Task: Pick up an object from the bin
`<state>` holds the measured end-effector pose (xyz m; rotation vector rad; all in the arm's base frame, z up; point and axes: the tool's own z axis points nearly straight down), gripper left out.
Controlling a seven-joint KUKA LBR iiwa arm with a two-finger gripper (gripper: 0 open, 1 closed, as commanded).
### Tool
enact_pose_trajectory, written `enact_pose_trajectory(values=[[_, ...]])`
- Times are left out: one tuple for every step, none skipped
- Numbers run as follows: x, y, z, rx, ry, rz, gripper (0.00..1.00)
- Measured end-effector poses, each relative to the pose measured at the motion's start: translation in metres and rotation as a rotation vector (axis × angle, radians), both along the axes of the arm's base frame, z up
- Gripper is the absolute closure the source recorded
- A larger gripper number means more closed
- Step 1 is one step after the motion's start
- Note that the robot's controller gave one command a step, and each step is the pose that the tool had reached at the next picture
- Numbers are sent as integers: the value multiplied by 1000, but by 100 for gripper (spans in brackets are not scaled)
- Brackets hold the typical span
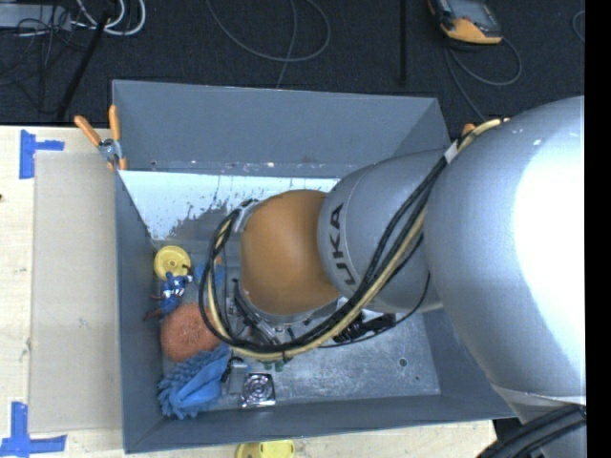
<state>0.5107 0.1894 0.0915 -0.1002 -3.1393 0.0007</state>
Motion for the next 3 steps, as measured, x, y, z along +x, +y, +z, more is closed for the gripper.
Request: enact_pose_trajectory(values=[[11,9,-22,0,2,93,100],[11,9,-22,0,3,91,100],[32,11,122,1,-2,143,100]])
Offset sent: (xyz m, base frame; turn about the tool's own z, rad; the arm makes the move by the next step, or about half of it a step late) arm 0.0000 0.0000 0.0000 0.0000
